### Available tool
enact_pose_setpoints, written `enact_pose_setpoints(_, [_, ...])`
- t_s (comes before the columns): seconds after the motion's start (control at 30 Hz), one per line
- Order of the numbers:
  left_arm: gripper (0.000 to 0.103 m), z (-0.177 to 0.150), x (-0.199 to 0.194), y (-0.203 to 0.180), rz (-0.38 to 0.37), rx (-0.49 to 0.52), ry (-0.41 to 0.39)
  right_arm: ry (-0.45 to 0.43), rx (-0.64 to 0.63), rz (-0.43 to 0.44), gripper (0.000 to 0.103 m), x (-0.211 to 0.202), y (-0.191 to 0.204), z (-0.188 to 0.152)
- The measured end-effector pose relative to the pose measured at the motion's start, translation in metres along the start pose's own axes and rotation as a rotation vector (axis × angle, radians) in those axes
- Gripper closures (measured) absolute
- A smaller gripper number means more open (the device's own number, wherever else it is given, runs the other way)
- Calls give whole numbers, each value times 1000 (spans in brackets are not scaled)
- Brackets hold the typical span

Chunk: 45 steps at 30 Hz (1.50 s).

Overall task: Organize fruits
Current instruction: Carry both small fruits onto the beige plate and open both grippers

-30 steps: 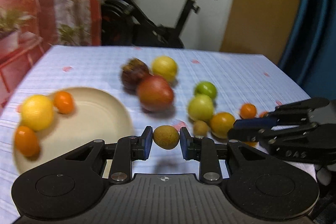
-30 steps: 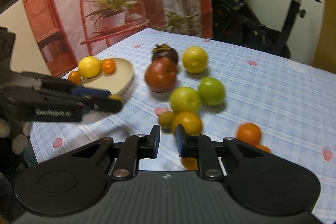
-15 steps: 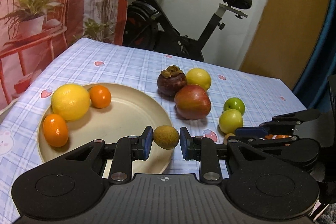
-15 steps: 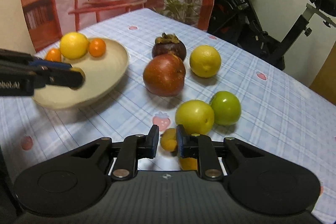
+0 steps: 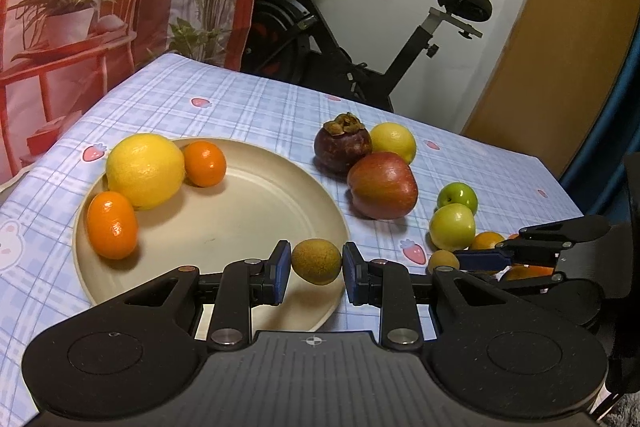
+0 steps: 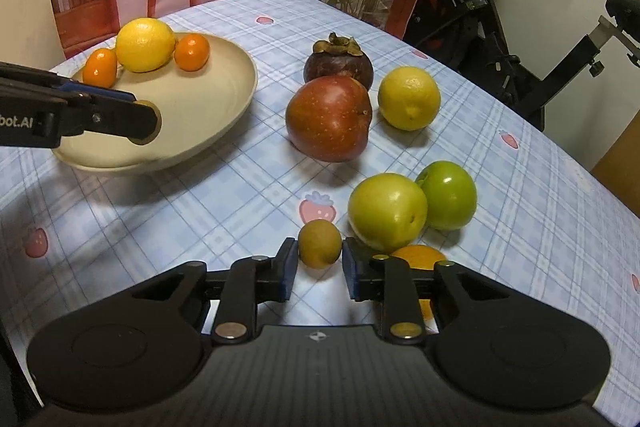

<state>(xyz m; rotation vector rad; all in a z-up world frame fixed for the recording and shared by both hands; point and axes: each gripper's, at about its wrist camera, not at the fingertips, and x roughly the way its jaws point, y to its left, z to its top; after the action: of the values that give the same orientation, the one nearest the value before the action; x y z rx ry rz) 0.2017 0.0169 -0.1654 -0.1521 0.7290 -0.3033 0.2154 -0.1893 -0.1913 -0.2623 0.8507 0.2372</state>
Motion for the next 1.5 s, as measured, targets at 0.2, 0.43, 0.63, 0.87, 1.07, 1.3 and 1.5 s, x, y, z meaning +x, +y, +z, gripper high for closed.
enact_pose_setpoints(0.2, [73,2,0,1,7,-2,2,-28,0,14,77,-9,2,5])
enact_pose_setpoints(0.43, [73,7,-15,28,62,-81,-1,-116,29,123,77,-19,13,27])
enact_pose_setpoints(0.63, [73,7,-24,58,149,-150,-3,-145,-36,240,77,-3,51,51])
enact_pose_setpoints(0.87, [73,6,-27,69,183,-167,17,-133,-106,327,77,21,92,63])
enact_pose_setpoints(1.07, [73,3,-31,75,206,-183,26,-117,-131,390,77,27,109,64])
enact_pose_setpoints(1.3, [73,2,-28,77,196,-180,32,-104,-131,415,77,29,116,62])
enact_pose_setpoints(1.5, [73,3,-27,77,202,-178,30,-105,-113,412,76,29,115,61])
